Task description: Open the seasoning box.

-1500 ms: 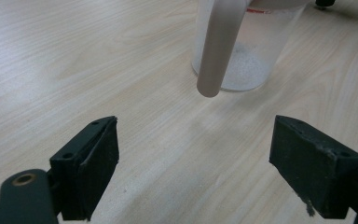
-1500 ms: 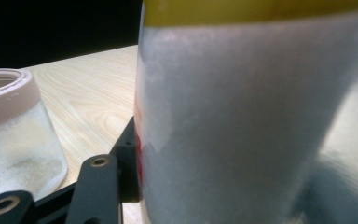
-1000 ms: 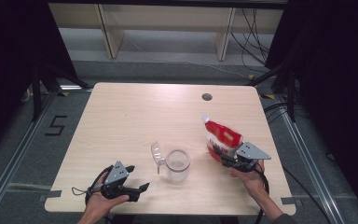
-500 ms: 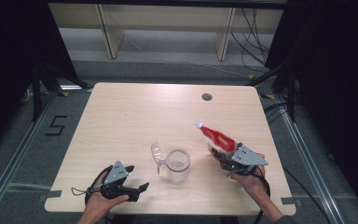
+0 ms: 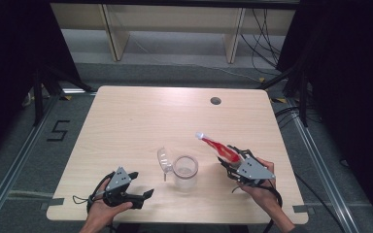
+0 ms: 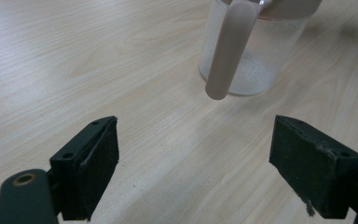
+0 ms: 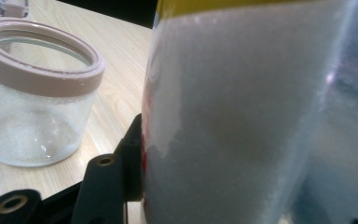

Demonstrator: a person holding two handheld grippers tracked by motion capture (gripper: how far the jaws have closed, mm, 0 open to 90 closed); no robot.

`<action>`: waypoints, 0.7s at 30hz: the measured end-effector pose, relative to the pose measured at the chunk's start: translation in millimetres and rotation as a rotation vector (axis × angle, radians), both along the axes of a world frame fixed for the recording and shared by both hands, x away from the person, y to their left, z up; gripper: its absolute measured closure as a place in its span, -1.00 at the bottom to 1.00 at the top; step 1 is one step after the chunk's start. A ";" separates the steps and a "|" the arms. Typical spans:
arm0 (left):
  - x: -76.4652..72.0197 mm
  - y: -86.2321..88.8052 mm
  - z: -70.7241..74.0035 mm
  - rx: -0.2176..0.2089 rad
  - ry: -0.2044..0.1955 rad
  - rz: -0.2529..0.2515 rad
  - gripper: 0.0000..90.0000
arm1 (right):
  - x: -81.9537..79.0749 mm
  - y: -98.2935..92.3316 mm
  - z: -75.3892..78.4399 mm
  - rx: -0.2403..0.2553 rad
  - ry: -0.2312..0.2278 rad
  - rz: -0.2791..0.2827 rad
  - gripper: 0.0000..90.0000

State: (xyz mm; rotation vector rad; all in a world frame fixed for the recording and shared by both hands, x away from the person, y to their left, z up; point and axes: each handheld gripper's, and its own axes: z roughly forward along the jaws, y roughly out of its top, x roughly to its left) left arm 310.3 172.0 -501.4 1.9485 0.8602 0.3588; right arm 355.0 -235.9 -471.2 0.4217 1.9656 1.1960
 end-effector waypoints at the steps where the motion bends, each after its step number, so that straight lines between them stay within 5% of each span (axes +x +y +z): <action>1: 0.0 0.0 0.0 0.002 0.001 -0.001 -0.66 | -2.7 0.0 1.7 -0.028 -0.020 0.013 0.10; 21: -0.5 0.5 -1.0 -0.025 0.023 0.008 -0.66 | -27.4 7.2 3.6 -0.292 -0.182 0.023 0.11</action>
